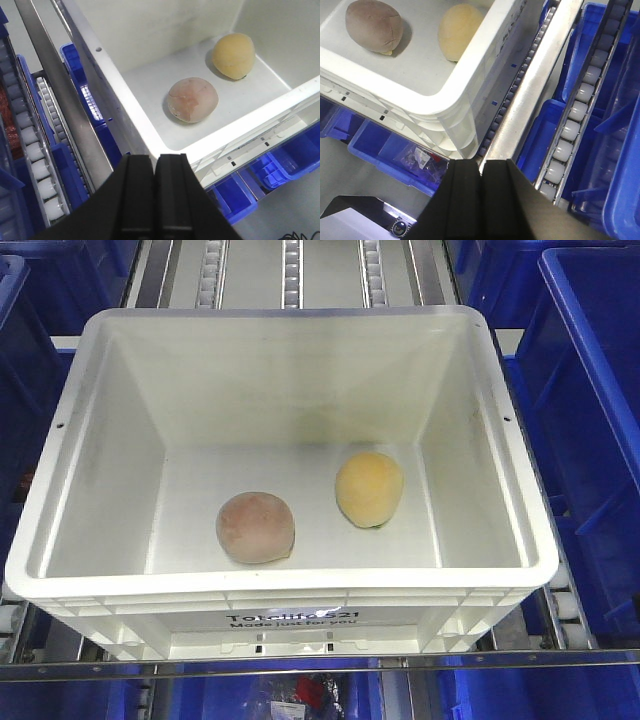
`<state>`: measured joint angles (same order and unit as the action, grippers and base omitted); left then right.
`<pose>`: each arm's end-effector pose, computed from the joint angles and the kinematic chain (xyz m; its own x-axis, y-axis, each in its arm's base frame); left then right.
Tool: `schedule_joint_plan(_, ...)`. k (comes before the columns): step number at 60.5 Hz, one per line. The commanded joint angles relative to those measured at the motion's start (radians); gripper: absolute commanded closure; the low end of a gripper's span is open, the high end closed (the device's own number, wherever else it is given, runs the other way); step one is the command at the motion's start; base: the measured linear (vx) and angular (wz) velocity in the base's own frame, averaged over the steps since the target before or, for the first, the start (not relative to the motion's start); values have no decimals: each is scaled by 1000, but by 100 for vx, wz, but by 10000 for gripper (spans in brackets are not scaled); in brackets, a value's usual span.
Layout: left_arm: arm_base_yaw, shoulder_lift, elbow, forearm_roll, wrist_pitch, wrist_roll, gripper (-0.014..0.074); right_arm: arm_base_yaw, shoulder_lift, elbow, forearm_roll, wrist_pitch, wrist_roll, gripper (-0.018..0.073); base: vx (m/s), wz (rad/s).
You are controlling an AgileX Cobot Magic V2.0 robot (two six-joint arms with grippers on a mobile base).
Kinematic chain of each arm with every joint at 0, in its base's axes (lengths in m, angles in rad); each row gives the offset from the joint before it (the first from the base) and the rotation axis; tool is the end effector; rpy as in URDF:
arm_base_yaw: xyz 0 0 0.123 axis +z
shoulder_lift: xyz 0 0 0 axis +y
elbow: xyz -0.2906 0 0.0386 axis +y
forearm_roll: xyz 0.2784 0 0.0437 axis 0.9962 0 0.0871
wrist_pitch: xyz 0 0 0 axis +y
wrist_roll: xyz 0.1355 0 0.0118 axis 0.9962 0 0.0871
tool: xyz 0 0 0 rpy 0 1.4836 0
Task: Place moving items into box and shelve
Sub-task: 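Open both grippers to release the tote rims, then withdraw both grippers away from the tote sides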
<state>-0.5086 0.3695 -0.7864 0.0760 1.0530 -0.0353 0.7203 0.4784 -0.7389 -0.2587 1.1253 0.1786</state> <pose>0.0879 -0.0387 0.3459 -0.4537 0.2557 -0.8537 0.4378 0.8983 0.0364 0.1057 0.0510 0.3134 -0.5526 -0.4008 -0.7307 -0.4816 0.8691 -0.1125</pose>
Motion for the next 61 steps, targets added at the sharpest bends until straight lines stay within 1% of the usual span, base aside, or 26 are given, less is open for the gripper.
schedule_joint_plan(1, -5, 11, -22, -2, -67, -1, 598, 1, 7, -24, -21, -57, -10, 575, 0, 0)
schedule_joint_plan(15, -2, -6, -2, -2, -76, -1, 598, 1, 7, -24, -21, -41, -10, 575, 0, 0)
schedule_joint_plan(19, 38, -41, 25, 23, -99, 1, 598, 1, 7, -24, -21, -38, -10, 575, 0, 0)
schedule_joint_plan(21, 69, -68, 57, 36, -138, -7, 598, 1, 7, -24, -21, -36, -10, 575, 0, 0)
schedule_joint_plan(24, 109, -100, 106, 32, -204, -16, 598, 1, 7, -24, -21, -36, -10, 575, 0, 0)
schedule_joint_plan(34, 266, -215, 343, 21, -537, -24, 598, 1, 7, -24, -21, -35, -10, 575, 0, 0)
schedule_joint_plan(37, 303, -238, 413, 13, -615, -24, 598, 1, 7, -24, -21, -35, -10, 575, 0, 0)
schedule_joint_plan(45, 375, -294, 571, -1, -816, -24, 598, 1, 7, -24, -21, -35, -10, 575, 0, 0)
schedule_joint_plan(54, 452, -356, 718, -4, -959, -32, 598, 1, 7, -24, -21, -35, -10, 575, 0, 0)
schedule_joint_plan(57, 468, -383, 757, -5, -984, -32, 598, 1, 7, -24, -21, -35, -10, 575, 0, 0)
schedule_joint_plan(61, 473, -401, 794, -5, -1016, -32, 598, 1, 7, -24, -23, -35, -10, 575, 0, 0)
